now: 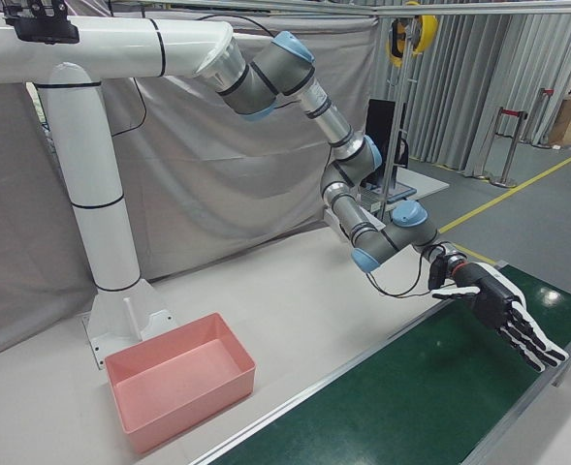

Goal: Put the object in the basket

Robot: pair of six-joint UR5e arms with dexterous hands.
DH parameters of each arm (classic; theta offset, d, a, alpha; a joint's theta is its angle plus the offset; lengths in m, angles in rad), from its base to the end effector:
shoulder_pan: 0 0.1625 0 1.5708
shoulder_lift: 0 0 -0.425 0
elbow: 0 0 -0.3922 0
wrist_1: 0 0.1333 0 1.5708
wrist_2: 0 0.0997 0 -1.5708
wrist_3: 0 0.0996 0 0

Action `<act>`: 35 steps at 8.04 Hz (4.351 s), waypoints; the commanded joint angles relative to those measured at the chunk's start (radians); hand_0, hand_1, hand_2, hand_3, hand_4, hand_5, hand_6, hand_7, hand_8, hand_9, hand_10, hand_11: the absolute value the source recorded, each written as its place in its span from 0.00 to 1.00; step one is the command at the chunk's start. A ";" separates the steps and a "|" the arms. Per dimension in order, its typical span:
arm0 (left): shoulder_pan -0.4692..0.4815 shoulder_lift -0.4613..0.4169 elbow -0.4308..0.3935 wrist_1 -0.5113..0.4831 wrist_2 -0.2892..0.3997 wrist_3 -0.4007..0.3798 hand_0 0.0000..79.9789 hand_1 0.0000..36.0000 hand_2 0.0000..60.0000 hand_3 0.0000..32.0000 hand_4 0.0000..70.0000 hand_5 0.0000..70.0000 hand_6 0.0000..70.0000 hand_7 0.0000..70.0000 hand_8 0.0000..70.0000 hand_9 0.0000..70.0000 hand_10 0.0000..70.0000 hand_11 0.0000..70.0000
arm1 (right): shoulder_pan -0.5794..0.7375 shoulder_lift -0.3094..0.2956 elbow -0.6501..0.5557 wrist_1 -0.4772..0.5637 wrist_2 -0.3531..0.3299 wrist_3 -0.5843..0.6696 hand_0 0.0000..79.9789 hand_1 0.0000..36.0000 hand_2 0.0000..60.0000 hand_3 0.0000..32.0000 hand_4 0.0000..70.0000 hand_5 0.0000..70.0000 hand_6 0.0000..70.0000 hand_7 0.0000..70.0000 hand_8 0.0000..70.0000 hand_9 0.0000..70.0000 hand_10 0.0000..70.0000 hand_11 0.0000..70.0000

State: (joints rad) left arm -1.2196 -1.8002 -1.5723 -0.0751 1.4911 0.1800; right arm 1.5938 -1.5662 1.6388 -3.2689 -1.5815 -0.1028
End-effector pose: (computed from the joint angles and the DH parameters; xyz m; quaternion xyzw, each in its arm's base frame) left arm 0.0749 -0.6149 0.5518 -0.0454 0.8050 -0.5783 0.1240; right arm 0.1434 -0.4839 0.6640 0.0393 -0.6864 0.7254 0.0326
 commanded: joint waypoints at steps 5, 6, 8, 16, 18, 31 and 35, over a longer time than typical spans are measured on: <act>0.000 -0.001 0.000 0.000 0.000 -0.001 0.78 0.27 0.00 0.00 0.18 0.10 0.00 0.00 0.00 0.00 0.03 0.08 | 0.000 0.000 -0.001 0.000 0.000 -0.002 0.00 0.00 0.00 0.00 0.00 0.00 0.00 0.00 0.00 0.00 0.00 0.00; 0.002 -0.002 0.000 0.000 0.000 0.001 0.78 0.27 0.00 0.00 0.18 0.11 0.00 0.00 0.00 0.00 0.03 0.08 | 0.000 0.000 -0.001 0.000 0.000 -0.002 0.00 0.00 0.00 0.00 0.00 0.00 0.00 0.00 0.00 0.00 0.00 0.00; -0.001 -0.002 -0.003 0.000 0.000 -0.004 0.78 0.27 0.00 0.00 0.18 0.10 0.00 0.00 0.00 0.00 0.03 0.08 | 0.000 0.000 0.004 0.000 0.000 0.000 0.00 0.00 0.00 0.00 0.00 0.00 0.00 0.00 0.00 0.00 0.00 0.00; -0.017 -0.007 -0.147 0.076 0.000 -0.016 0.76 0.24 0.00 0.00 0.17 0.09 0.00 0.00 0.00 0.00 0.04 0.08 | 0.003 0.000 0.012 0.000 0.000 0.002 0.00 0.00 0.00 0.00 0.00 0.00 0.00 0.00 0.00 0.00 0.00 0.00; 0.046 -0.002 -0.150 0.115 -0.005 0.021 0.75 0.21 0.00 0.00 0.16 0.08 0.00 0.00 0.00 0.00 0.04 0.08 | 0.003 -0.002 0.010 0.000 0.000 0.000 0.00 0.00 0.00 0.00 0.00 0.00 0.00 0.00 0.00 0.00 0.00 0.00; 0.227 -0.155 -0.063 0.160 -0.143 0.107 0.71 0.10 0.00 0.00 0.15 0.05 0.00 0.00 0.00 0.00 0.01 0.04 | 0.003 -0.002 0.009 0.000 0.000 0.000 0.00 0.00 0.00 0.00 0.00 0.00 0.00 0.00 0.00 0.00 0.00 0.00; 0.264 -0.182 -0.038 0.155 -0.157 0.108 0.71 0.10 0.00 0.00 0.16 0.05 0.00 0.00 0.00 0.00 0.01 0.03 | 0.003 -0.002 0.009 0.000 0.000 0.000 0.00 0.00 0.00 0.00 0.00 0.00 0.00 0.00 0.00 0.00 0.00 0.00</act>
State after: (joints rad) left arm -0.9682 -1.9770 -1.6146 0.0815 1.3405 0.2876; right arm 1.5969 -1.5677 1.6475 -3.2689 -1.5816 -0.1028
